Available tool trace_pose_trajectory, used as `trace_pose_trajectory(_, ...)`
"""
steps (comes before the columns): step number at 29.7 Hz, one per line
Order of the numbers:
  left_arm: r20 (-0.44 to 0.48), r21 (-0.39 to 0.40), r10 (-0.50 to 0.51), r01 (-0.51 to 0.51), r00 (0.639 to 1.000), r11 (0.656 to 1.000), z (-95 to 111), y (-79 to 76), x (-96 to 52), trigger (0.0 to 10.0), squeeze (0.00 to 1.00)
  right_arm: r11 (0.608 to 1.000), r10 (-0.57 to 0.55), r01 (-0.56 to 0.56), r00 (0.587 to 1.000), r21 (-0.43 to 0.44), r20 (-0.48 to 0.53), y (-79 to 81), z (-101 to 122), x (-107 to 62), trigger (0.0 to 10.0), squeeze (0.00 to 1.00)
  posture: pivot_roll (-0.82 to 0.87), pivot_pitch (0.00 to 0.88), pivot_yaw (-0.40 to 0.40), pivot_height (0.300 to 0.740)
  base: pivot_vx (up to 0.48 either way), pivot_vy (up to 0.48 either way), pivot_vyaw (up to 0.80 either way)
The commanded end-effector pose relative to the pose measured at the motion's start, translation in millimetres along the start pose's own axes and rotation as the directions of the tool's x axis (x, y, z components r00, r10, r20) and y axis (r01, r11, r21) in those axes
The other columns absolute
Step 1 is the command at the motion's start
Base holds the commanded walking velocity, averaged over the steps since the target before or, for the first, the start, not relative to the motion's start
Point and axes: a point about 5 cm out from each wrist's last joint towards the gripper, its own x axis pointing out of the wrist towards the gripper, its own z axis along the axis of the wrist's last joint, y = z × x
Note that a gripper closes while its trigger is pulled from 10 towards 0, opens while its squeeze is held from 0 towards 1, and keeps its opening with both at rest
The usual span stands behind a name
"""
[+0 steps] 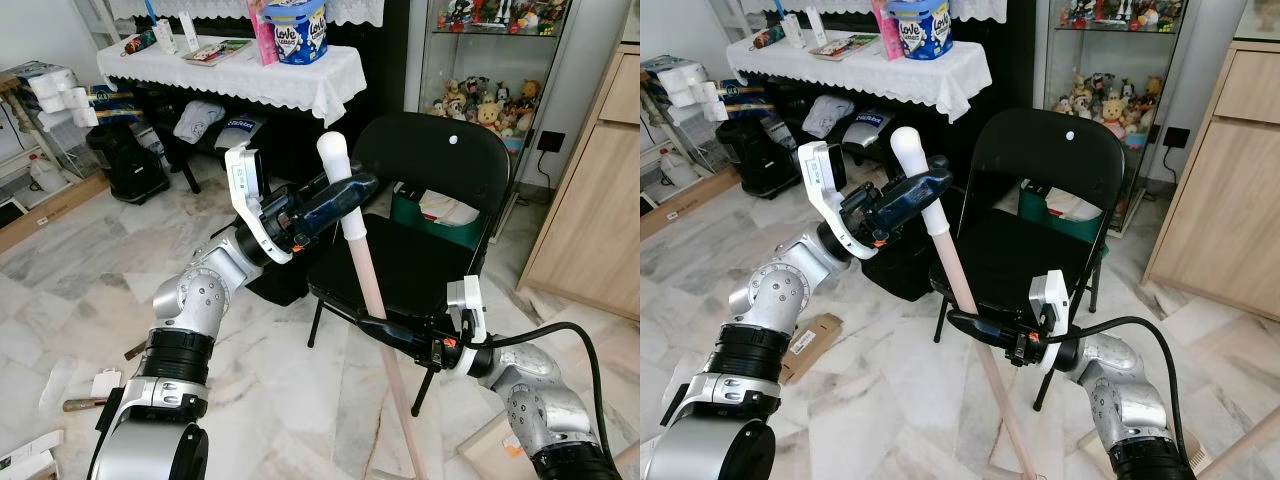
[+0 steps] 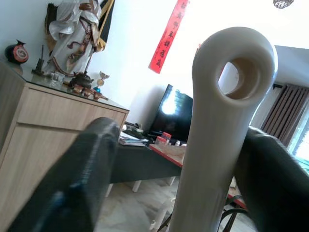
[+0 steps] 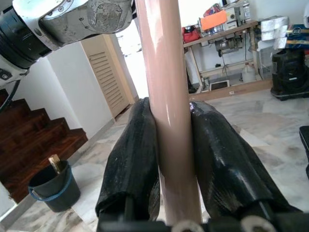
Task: Sweep floor
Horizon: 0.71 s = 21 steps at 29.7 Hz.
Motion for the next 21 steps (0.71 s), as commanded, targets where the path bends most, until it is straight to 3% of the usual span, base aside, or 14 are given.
trace_pose_trajectory(1,0.01,0.011,-0.022,0.022,1.0,1.0,8.5,-2.3,-1.1,10.0,1.0,0.998,0.028,-0.031,0.999,0.061,0.041,5.4,-3.9,4.8,0.0,0.0,-0.1,0.0,0.15,0.74,0.0,0.0,0.0)
trace_pose_trajectory(2,0.009,0.012,-0.024,0.023,1.0,1.0,8.5,-2.5,-1.0,10.0,1.0,0.997,0.031,-0.034,0.999,0.063,0.044,5.6,-3.6,4.7,0.0,0.0,-0.1,0.0,0.15,0.74,0.0,0.0,0.0)
trace_pose_trajectory(3,0.007,0.02,-0.027,0.027,1.0,0.999,8.8,-3.0,-0.9,10.0,0.55,0.997,0.039,-0.042,0.998,0.067,0.048,6.2,-3.0,4.6,0.0,0.0,-0.1,0.0,0.15,0.74,0.0,0.0,0.0)
trace_pose_trajectory(4,0.006,0.025,-0.029,0.029,1.0,0.999,8.9,-3.2,-0.8,10.0,0.55,0.996,0.044,-0.047,0.998,0.07,0.049,6.6,-2.7,4.6,0.0,0.0,-0.1,0.0,0.15,0.74,0.0,0.0,0.0)
trace_pose_trajectory(5,0.004,0.024,-0.037,0.037,0.999,0.999,8.6,-3.7,-0.9,10.0,0.0,0.995,0.063,-0.066,0.997,0.078,0.045,8.2,-2.9,4.6,0.0,0.0,-0.1,0.0,0.149,0.74,0.0,0.0,0.0)
trace_pose_trajectory(21,-0.003,-0.015,-0.113,0.113,0.994,0.993,4.7,-8.7,-2.3,10.0,0.0,0.988,0.115,-0.117,0.993,0.097,0.026,13.9,-4.8,2.6,0.0,0.0,-0.1,0.0,0.148,0.74,0.0,0.0,0.0)
